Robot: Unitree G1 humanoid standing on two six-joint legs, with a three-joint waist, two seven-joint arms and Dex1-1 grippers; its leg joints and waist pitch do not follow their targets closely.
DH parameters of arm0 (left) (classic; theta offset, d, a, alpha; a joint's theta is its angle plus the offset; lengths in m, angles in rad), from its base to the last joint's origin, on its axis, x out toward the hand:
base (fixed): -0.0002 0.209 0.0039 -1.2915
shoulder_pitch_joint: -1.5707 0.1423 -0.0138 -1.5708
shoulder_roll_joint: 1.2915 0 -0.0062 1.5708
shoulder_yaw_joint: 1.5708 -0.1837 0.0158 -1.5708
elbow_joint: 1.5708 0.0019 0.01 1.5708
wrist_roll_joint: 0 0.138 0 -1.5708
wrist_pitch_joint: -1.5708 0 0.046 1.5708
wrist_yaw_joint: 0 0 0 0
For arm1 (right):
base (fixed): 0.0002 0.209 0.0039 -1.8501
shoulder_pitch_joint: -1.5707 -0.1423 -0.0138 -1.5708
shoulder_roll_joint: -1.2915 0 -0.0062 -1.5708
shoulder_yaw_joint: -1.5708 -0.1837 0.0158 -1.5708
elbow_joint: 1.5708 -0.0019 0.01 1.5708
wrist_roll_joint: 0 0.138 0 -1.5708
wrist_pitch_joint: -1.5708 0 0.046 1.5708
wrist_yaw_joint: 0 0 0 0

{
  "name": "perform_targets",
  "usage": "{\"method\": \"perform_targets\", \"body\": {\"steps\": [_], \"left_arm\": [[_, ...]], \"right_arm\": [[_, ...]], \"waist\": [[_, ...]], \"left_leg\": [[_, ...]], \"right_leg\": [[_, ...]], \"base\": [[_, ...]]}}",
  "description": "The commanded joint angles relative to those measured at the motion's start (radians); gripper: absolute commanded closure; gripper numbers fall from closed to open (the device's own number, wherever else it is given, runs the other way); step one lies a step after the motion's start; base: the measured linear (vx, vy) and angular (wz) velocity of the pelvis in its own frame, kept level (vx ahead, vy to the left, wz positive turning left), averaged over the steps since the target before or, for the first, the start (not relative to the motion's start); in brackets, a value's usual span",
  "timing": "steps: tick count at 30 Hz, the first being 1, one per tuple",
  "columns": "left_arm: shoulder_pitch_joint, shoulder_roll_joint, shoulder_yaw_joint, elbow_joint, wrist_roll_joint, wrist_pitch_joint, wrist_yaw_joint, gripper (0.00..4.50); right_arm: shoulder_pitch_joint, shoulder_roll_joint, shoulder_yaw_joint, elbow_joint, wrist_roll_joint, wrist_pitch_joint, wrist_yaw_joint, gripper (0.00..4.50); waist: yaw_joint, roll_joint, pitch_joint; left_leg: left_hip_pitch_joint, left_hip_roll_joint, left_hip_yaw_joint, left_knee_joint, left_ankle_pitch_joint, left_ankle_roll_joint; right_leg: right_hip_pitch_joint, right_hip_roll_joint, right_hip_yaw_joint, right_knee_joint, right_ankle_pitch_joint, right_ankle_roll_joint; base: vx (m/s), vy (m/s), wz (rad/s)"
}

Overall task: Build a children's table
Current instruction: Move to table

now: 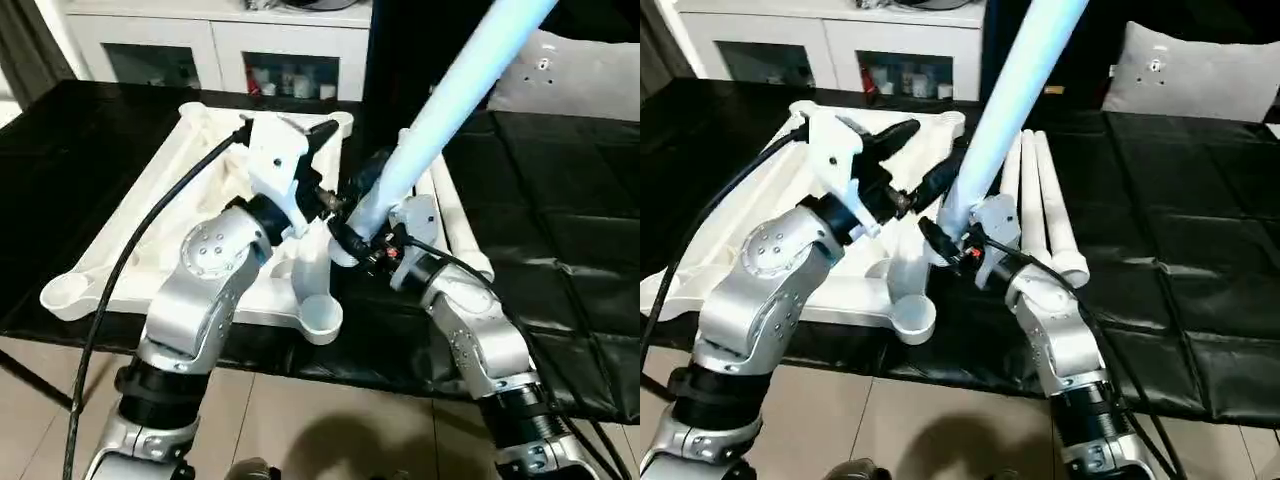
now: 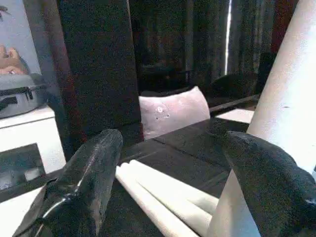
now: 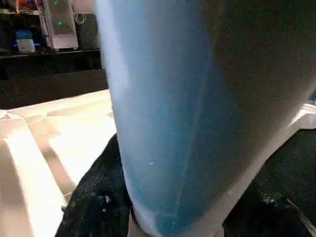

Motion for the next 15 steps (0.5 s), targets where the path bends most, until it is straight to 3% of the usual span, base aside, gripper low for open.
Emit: {"method": "perform_targets", "body": {"steps": [1, 3, 4, 5, 7, 9, 10, 12, 15], "left_arm": [[0.003, 0.004, 0.002, 0.010, 0.006, 0.003, 0.012, 0.64], [0.004, 0.006, 0.017, 0.021, 0.014, 0.002, 0.029, 0.64], [0.023, 0.019, 0.073, 0.036, 0.029, 0.006, 0.077, 0.64], [0.042, 0.027, 0.113, 0.038, 0.032, 0.015, 0.108, 0.64], [0.050, 0.030, 0.129, 0.038, 0.033, 0.021, 0.121, 0.64], [0.090, 0.032, 0.191, 0.031, 0.025, 0.039, 0.165, 0.64], [0.110, 0.032, 0.215, 0.028, 0.023, 0.046, 0.185, 0.64], [0.155, 0.027, 0.255, 0.018, 0.024, 0.045, 0.222, 0.64], [0.205, 0.018, 0.289, 0.009, 0.016, 0.045, 0.250, 0.64]], "right_arm": [[-0.026, -0.001, -0.019, 0.004, -0.022, -0.004, -0.037, 2.60], [-0.027, -0.004, -0.029, 0.006, -0.027, -0.002, -0.055, 2.60], [-0.026, -0.002, -0.061, -0.009, -0.030, 0.034, -0.115, 2.60], [-0.023, -0.002, -0.072, -0.032, -0.035, 0.074, -0.149, 2.60], [-0.022, -0.003, -0.074, -0.043, -0.038, 0.093, -0.161, 2.60], [-0.002, -0.006, -0.078, -0.101, -0.059, 0.146, -0.206, 2.60], [0.012, -0.007, -0.082, -0.131, -0.059, 0.165, -0.218, 2.60], [0.045, 0.001, -0.109, -0.193, 0.008, 0.203, -0.210, 2.60], [0.077, 0.012, -0.135, -0.244, 0.043, 0.260, -0.238, 2.60]], "waist": [[-0.003, -0.001, -0.074], [-0.003, -0.001, -0.074], [-0.004, 0.001, -0.073], [-0.007, 0.007, -0.073], [-0.011, 0.007, -0.075], [-0.019, 0.015, -0.074], [-0.023, 0.012, -0.075], [-0.023, 0.012, -0.074], [-0.023, 0.014, -0.069]], "left_leg": [[0.000, 0.055, -0.014, -0.079, -0.131, 0.009], [0.000, 0.054, -0.014, -0.078, -0.116, 0.011], [0.000, 0.054, -0.014, -0.077, -0.110, 0.011], [0.000, 0.053, -0.015, -0.078, -0.108, 0.007], [0.001, 0.052, -0.015, -0.077, -0.105, 0.004], [0.001, 0.050, -0.016, -0.078, -0.113, -0.006], [0.001, 0.051, -0.016, -0.078, -0.116, -0.005], [0.002, 0.050, -0.016, -0.079, -0.132, 0.003], [0.002, 0.054, -0.017, -0.084, -0.171, 0.009]], "right_leg": [[0.062, -0.084, 0.057, -0.073, -0.118, -0.195], [0.062, -0.083, 0.057, -0.070, -0.115, -0.192], [0.061, -0.083, 0.057, -0.070, -0.115, -0.189], [0.062, -0.081, 0.056, -0.069, -0.115, -0.186], [0.063, -0.079, 0.056, -0.069, -0.103, -0.182], [0.063, -0.074, 0.055, -0.068, -0.093, -0.178], [0.064, -0.075, 0.055, -0.068, -0.081, -0.178], [0.063, -0.076, 0.055, -0.072, -0.096, -0.177], [0.059, -0.077, 0.056, -0.079, -0.148, -0.169]], "base": [[0.000, 0.000, 0.00], [0.000, 0.000, 0.00], [0.000, 0.000, 0.00], [0.000, 0.000, 0.00], [0.000, 0.000, 0.00], [0.000, 0.000, 0.00], [0.000, 0.000, 0.00], [0.000, 0.000, 0.00], [0.000, 0.000, 0.00]]}}
